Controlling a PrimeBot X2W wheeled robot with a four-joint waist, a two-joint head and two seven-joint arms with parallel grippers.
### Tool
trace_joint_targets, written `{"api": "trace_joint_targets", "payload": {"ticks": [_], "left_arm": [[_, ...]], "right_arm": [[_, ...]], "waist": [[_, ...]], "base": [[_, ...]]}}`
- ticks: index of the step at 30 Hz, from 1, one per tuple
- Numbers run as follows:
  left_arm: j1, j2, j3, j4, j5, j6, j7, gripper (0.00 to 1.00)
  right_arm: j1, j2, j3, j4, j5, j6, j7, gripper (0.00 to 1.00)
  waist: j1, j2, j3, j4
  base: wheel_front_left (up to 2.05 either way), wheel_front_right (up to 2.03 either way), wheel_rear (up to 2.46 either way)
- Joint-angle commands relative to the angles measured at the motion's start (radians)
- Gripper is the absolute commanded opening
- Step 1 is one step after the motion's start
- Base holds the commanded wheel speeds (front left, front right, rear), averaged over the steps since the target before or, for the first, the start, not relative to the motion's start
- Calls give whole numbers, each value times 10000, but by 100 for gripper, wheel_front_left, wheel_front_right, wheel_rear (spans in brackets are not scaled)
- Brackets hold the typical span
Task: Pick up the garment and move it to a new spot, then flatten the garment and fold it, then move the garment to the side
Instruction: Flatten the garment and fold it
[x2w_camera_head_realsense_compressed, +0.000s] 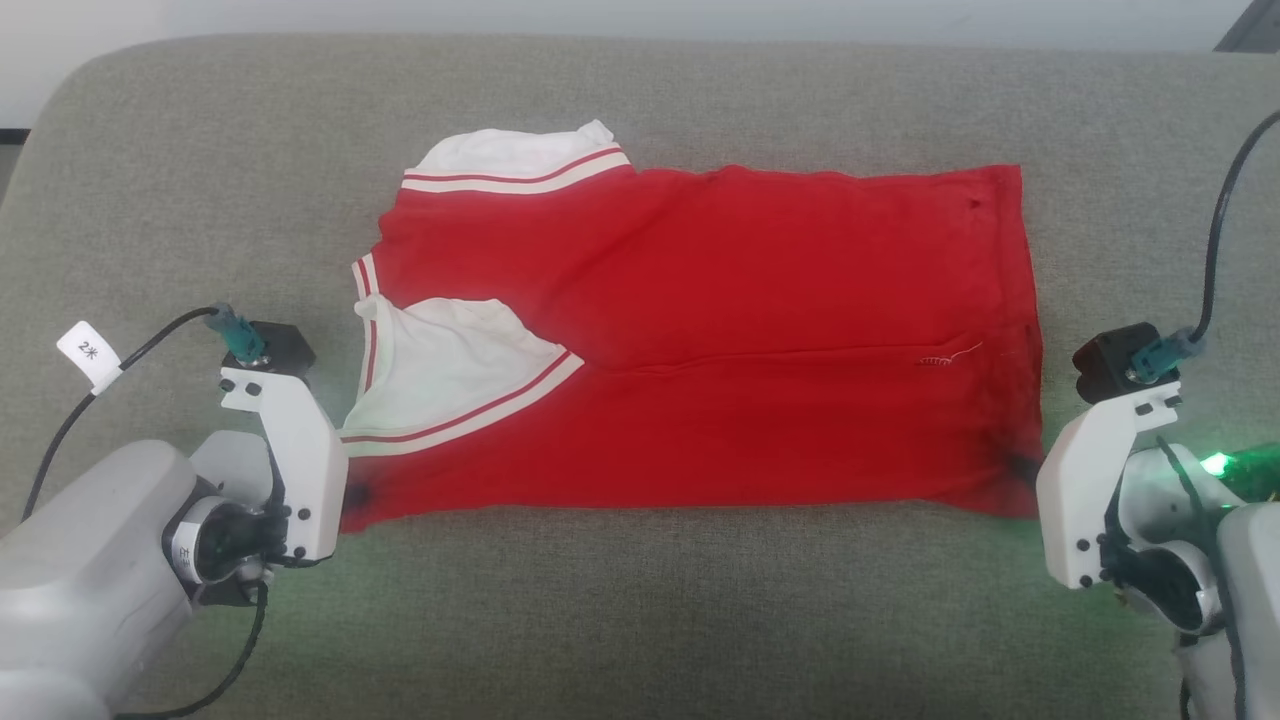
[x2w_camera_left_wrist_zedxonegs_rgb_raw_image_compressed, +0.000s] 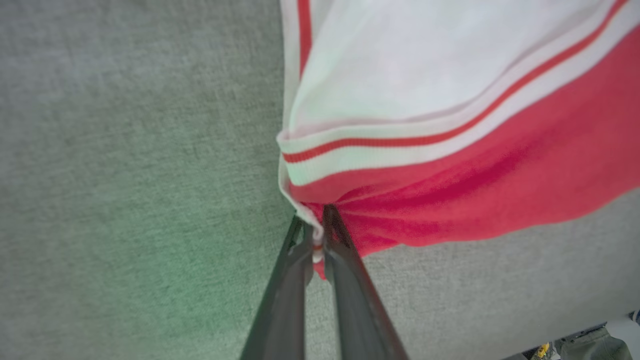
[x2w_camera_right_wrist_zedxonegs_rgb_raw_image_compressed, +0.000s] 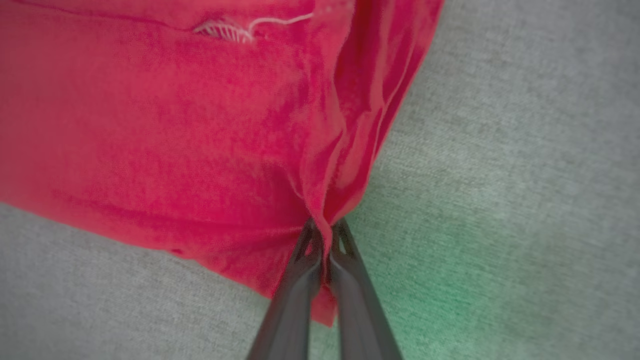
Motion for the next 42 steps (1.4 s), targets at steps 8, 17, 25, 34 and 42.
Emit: {"api": "trace_joint_targets", "payload": {"ticks": [8,17,25,34,42], "left_arm": [[277,213,-81,-484,-16,247,249,0],[752,1470,-20,-2556,-136,1251,841,0],[1504,2234,-65,-4132,-352,2133,1029,0],[1997,2041,-318,-4104,-436,2197,985,0],[1754,1735,-260,-3448,-431,1873,826,100]], "right_arm": [[116,-594,161,-266,307,-26,337,0],[837,-1475,303,-1501,1026,-25,1267,0],[1748,-1781,44,-2248,1398,-26,1911,0],[2161,-1432,148,-2171,1294,-25,2050,0],[1909,-1181,352,-1957,1105,-22,1487,100]], "waist": [[0,-1,-171,-2],[0,-1,-495,3],[0,-1,-495,17],[0,-1,-368,-52],[0,-1,-409,-120]], "base": [[0,0,0],[0,0,0],[0,0,0],[0,0,0],[0,0,0]]}}
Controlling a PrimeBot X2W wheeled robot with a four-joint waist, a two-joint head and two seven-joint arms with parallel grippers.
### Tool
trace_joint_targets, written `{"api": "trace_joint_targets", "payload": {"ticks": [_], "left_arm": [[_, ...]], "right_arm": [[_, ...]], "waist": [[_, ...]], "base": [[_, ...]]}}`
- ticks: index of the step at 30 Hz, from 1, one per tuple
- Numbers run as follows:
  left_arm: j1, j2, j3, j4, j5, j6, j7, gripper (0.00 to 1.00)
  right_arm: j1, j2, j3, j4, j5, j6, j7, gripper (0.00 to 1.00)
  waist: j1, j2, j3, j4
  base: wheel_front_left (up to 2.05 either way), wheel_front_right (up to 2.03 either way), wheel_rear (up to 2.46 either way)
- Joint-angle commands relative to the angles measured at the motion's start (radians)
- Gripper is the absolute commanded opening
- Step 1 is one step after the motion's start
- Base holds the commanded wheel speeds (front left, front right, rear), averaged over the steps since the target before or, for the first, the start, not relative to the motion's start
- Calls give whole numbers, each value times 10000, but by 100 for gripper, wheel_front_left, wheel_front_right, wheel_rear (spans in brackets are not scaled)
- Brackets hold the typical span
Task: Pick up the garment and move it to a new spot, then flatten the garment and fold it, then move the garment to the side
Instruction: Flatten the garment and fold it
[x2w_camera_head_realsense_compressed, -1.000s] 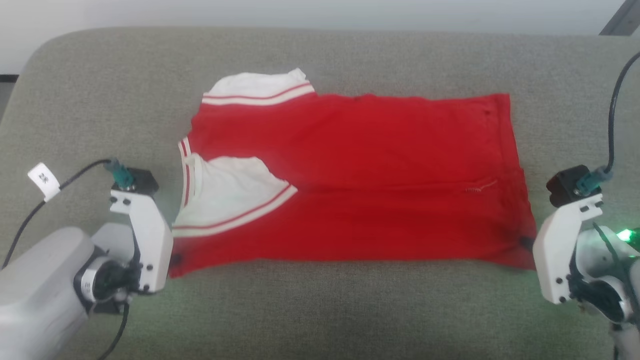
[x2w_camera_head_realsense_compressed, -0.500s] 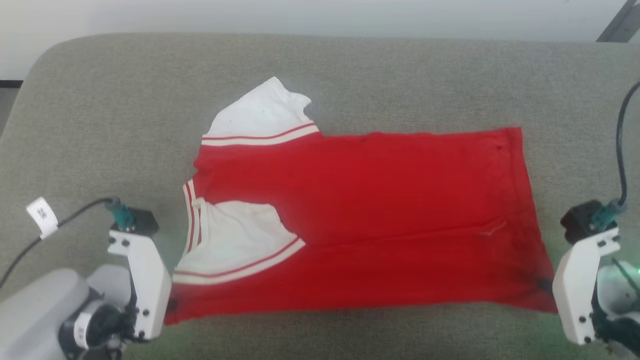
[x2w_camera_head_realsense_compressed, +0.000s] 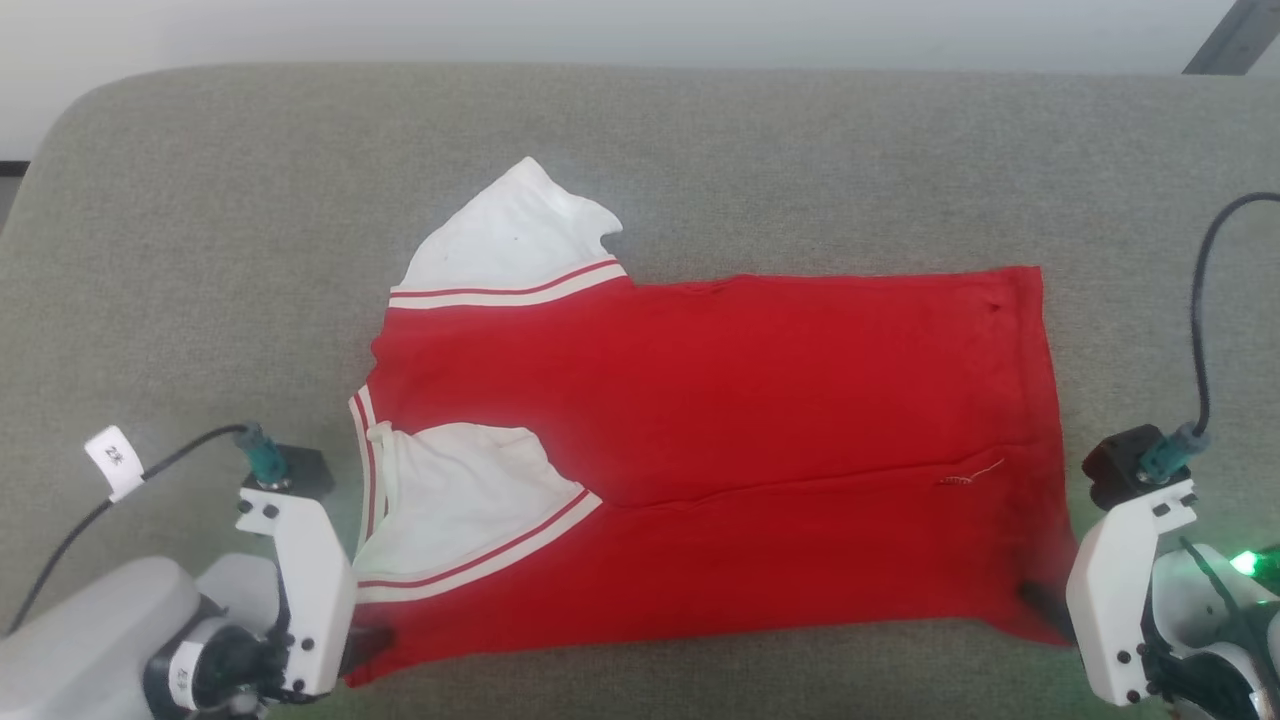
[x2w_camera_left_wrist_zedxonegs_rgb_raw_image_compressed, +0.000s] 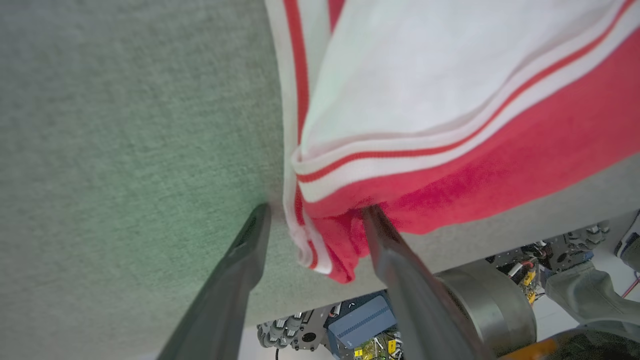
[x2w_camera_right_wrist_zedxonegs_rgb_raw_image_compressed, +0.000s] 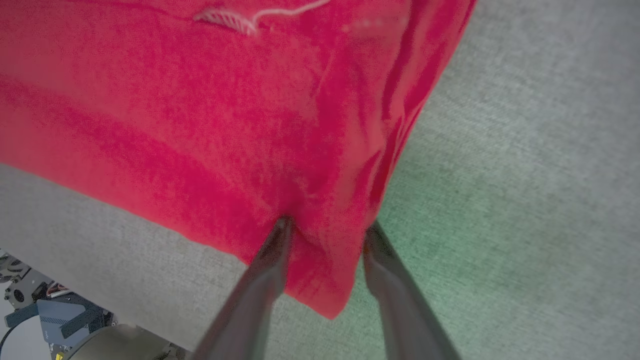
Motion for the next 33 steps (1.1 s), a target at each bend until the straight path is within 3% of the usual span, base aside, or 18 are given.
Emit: {"api": "trace_joint_targets", "payload": {"ticks": [1,10,15,21,29,33], "left_arm": [[-86,81,39,124,-12,14,9,100],[-744,983,409,-932,234,244,294,100],[-1424,1343,654,-1365,619,244,380,100],[-2325,1245,903,-898,926,-130,346,100],[-3705,937,1221,500,1529,-966,-106,100],[-4188,807,1263,1075,1821,-1331,-284,100]], "right_arm": [[-109,71,-12,9,-77,-17,-143,100],[-183,250,-401,-559,-136,-16,-750,100],[-375,347,-599,-1075,-424,-16,-1707,100],[-953,679,-571,-1490,-1096,-13,-3742,100],[-1726,1346,-101,-1409,-2022,-16,-7586,100],[-1847,1631,-89,-1227,-2260,-16,-8586,100]], "waist": [[0,-1,-43,-28],[0,-1,-161,-344],[0,-1,3,-666],[0,-1,329,-1281],[0,-1,999,-2268],[0,-1,1278,-2559]], "base": [[0,0,0],[0,0,0],[0,0,0],[0,0,0],[0,0,0],[0,0,0]]}}
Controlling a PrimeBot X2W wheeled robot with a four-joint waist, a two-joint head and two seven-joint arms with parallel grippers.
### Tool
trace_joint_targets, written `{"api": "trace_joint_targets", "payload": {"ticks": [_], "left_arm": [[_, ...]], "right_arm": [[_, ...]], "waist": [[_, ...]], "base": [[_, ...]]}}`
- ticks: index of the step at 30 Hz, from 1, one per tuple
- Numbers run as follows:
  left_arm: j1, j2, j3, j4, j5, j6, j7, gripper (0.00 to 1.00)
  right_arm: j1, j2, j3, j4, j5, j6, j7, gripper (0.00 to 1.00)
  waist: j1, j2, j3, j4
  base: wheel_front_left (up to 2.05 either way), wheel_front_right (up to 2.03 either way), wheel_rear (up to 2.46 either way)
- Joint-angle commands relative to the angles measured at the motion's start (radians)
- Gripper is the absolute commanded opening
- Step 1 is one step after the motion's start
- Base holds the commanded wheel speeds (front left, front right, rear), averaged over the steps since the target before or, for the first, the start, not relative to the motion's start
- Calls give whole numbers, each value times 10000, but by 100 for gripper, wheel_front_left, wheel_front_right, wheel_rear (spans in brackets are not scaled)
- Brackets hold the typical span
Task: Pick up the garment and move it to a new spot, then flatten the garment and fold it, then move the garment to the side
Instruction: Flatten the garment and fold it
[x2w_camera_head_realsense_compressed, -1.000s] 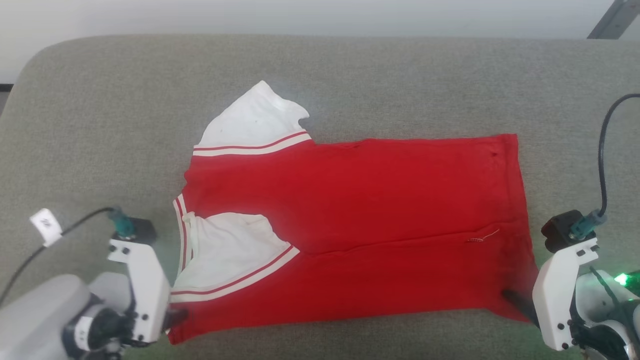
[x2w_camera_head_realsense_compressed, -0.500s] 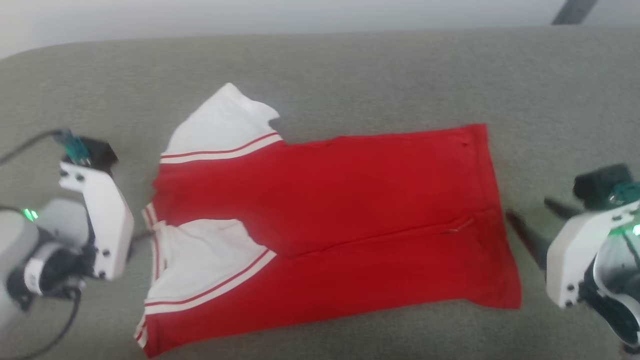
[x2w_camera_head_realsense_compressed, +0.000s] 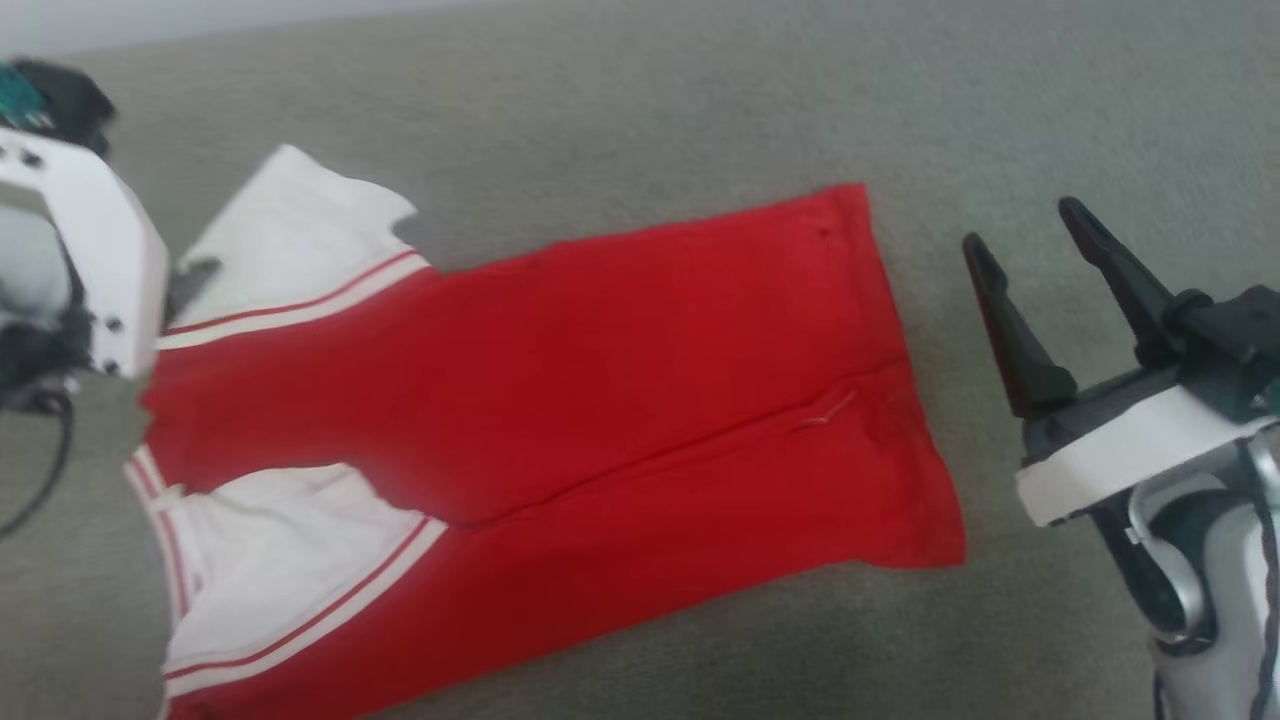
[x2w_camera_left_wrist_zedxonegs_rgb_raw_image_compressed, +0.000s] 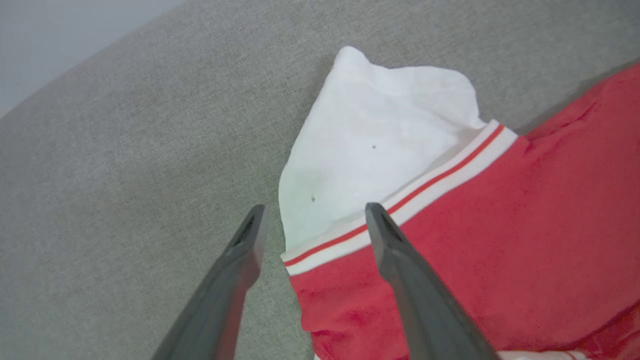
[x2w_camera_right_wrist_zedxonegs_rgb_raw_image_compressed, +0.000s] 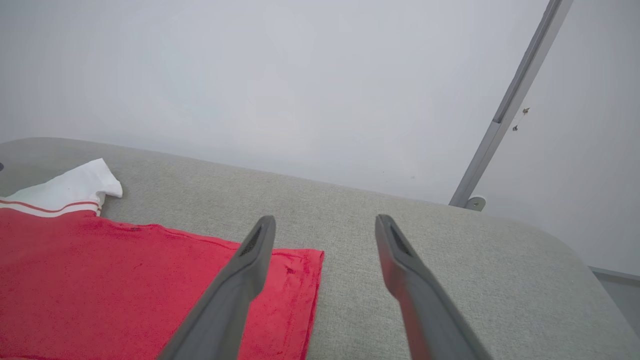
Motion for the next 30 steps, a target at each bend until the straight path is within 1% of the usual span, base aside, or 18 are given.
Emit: {"api": "trace_joint_targets", "payload": {"ticks": [1,6,12,19,21,22,23,24,25,28,29,30], "left_arm": [[-159,-61,35,138,165,-90,-64,100],[-875,-228,64,1077,498,-596,-327,100],[-1630,-539,-119,2031,952,-1061,-356,100],[-2131,-1095,-356,3167,1164,-1275,-71,100],[-2072,-1329,-464,3524,1057,-1328,127,100],[-2049,-1461,-476,3696,948,-1321,253,97],[-2014,-1578,-498,3831,874,-1312,386,56],[-1997,-1670,-552,3950,859,-1308,474,31],[-1982,-1762,-607,4070,827,-1271,618,0],[-1963,-1943,-719,4352,722,-1201,1000,0],[-2059,-2006,-710,4435,734,-1217,980,0],[-2059,-2006,-710,4435,734,-1217,980,0]], "right_arm": [[-134,79,27,46,-57,-16,-208,100],[-185,378,154,365,-152,-16,-1008,100],[-355,512,238,706,-168,-16,-1329,100],[-546,526,408,892,-99,-16,-1193,100],[-585,485,497,966,-17,-16,-1111,100],[-651,465,524,977,9,-16,-1072,100],[-702,454,556,995,58,-16,-1018,100],[-735,442,580,1019,110,-16,-917,100],[-765,419,616,1054,167,-16,-800,100],[-1027,341,754,1139,361,-16,-289,100],[-1308,334,840,1247,591,-16,211,100],[-1308,334,840,1247,591,-16,211,100]], "waist": [[0,0,333,-329],[0,0,775,-680],[0,0,1151,-866],[0,0,1496,-978],[0,0,1544,-990],[0,0,1560,-994],[0,0,1570,-993],[0,0,1577,-989],[0,0,1583,-980],[0,0,1594,-942],[0,0,1603,-926],[0,0,1603,-926]], "base": [[0,0,0],[0,0,0],[0,0,0],[0,0,0],[0,0,0],[0,0,0],[0,0,0],[0,0,0],[0,0,0],[0,0,0],[0,0,0],[0,0,0]]}}
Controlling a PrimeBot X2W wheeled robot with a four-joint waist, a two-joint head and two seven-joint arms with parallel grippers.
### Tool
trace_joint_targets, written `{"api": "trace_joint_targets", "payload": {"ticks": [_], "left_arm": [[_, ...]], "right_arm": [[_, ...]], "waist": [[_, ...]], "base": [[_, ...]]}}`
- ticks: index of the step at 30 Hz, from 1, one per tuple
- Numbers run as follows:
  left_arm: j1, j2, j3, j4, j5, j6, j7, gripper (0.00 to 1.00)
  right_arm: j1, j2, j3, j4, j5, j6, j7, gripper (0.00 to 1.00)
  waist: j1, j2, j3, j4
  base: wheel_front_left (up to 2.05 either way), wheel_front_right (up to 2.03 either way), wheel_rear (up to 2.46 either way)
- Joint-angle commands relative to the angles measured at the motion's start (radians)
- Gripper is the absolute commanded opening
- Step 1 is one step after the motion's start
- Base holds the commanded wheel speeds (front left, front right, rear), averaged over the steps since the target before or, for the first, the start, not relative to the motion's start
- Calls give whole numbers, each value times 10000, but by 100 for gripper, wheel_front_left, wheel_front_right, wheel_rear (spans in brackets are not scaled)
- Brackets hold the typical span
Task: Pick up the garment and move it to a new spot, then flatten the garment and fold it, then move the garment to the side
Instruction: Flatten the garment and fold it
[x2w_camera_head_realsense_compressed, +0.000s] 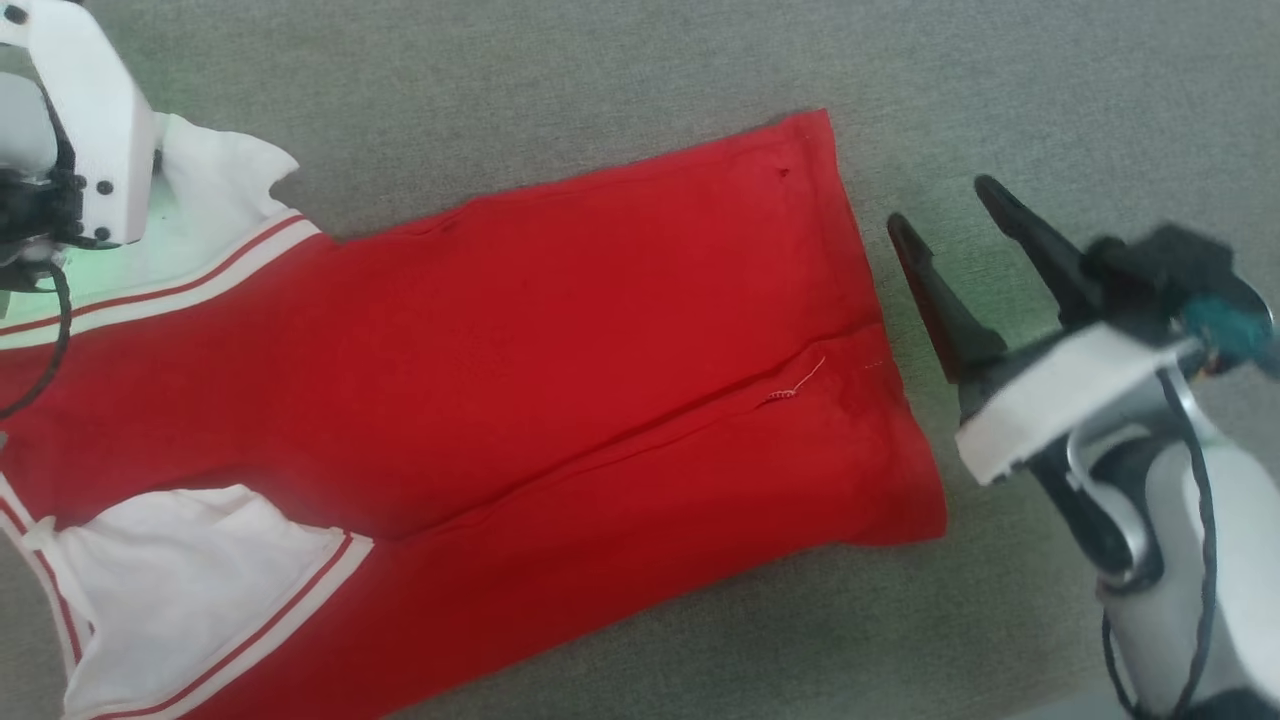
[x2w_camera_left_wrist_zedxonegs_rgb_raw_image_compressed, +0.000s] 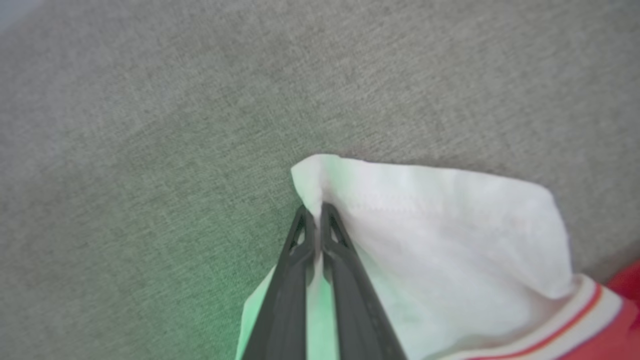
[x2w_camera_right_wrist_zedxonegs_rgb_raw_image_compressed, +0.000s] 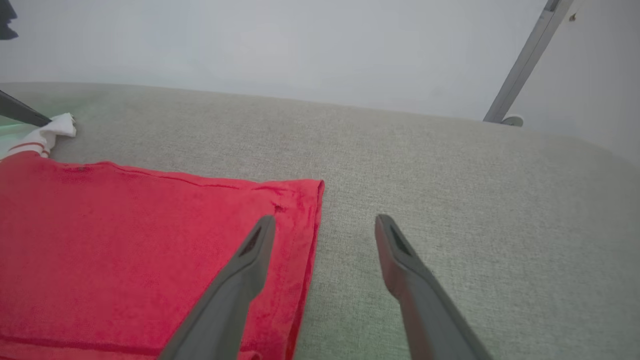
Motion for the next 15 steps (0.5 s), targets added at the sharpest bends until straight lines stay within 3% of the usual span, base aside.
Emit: {"api": "trace_joint_targets", "payload": {"ticks": [1,8,15], "left_arm": [[388,-94,-256,278,-56,-13,99,0],[120,-540,-295,431,12,-117,-90,0],[8,-816,-364,561,84,-240,-256,0]], "right_arm": [[-302,-24,65,92,155,-16,326,100],[-2124,-267,492,1255,1035,-16,2842,100],[-3394,-394,978,2754,1469,-13,4252,100]], "waist": [[0,-1,5,19],[0,-1,46,295],[0,-1,33,627]], "base": [[0,0,0],[0,0,0],[0,0,0]]}}
